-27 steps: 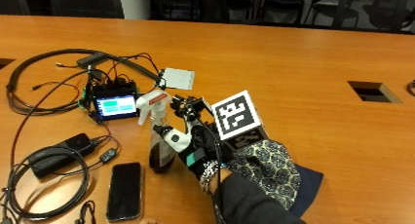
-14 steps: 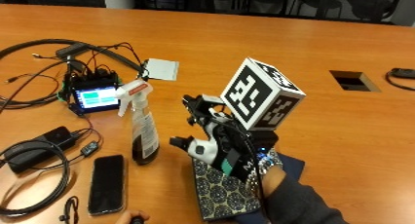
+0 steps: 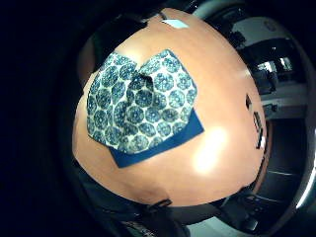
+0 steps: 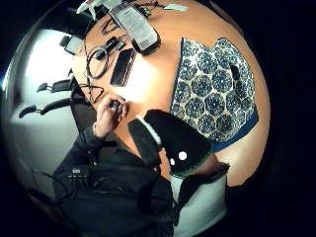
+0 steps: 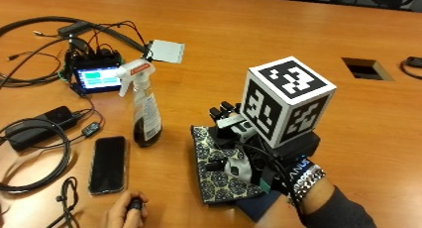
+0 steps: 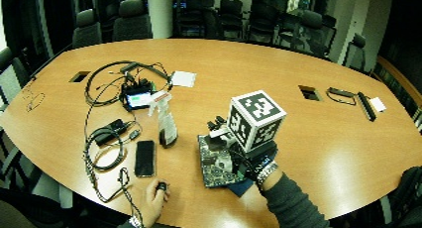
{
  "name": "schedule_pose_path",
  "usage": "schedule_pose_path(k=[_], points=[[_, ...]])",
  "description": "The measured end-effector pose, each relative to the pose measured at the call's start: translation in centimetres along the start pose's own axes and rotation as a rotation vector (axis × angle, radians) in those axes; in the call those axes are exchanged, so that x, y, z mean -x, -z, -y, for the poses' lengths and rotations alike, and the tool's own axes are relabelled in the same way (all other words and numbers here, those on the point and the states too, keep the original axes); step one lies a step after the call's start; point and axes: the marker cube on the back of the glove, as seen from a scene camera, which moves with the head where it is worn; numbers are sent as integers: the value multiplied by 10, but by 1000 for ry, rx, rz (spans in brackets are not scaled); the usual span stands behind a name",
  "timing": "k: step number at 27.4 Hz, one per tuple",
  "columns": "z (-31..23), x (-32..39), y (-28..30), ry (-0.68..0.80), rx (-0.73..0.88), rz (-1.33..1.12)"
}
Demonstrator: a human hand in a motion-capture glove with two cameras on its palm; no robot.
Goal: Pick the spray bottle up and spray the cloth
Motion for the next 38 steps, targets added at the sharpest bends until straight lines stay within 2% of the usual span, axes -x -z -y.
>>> schedule_pose_path(k=[12, 38], points=[[-22, 2, 19, 15, -49, 3], [-18, -13, 22, 16, -76, 88]])
